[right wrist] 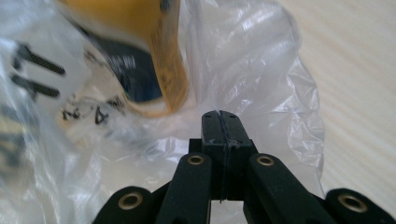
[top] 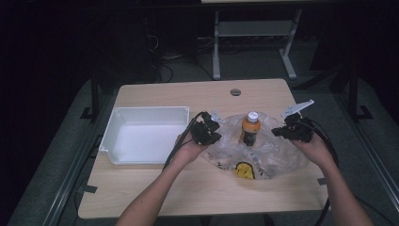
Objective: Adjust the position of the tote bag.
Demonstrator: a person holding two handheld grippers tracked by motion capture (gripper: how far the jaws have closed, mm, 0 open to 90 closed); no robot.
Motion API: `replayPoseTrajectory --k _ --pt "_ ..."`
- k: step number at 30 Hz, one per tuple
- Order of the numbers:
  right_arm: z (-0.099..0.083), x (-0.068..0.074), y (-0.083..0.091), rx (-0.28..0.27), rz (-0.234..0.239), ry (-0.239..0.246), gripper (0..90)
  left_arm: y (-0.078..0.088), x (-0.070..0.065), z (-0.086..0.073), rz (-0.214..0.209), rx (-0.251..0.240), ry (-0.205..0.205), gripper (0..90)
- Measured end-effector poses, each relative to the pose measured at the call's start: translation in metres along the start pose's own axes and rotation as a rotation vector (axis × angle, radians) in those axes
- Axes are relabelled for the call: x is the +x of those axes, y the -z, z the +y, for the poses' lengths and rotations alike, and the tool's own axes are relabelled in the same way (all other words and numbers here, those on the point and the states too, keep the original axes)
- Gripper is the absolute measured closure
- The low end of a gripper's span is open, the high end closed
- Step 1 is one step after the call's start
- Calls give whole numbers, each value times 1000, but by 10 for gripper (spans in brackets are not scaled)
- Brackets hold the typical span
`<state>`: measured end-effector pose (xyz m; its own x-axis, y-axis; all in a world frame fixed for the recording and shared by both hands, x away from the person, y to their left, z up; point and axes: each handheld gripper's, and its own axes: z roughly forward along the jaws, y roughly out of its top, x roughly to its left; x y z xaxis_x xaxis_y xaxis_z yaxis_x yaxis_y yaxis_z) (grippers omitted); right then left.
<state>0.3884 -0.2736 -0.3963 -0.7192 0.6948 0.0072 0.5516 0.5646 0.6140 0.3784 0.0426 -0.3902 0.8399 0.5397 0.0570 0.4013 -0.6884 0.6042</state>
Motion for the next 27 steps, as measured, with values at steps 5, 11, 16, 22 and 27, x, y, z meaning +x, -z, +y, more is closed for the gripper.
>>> replayPoseTrajectory --k 5,11,16,22,27 --pt "-9 -1 -11 37 10 -15 897 -7 -2 -4 1 30 -4 900" --pt "-16 -2 -20 66 19 -25 897 -14 -2 -9 0 65 -3 900" --pt "-25 -4 -27 92 22 -36 898 -18 -5 -12 5 83 -12 900" --pt "-35 -4 -31 96 26 -57 898 -23 -8 -17 8 98 -9 900" --pt "-41 -6 -31 92 24 -72 898 -26 -9 -20 5 115 -13 900"
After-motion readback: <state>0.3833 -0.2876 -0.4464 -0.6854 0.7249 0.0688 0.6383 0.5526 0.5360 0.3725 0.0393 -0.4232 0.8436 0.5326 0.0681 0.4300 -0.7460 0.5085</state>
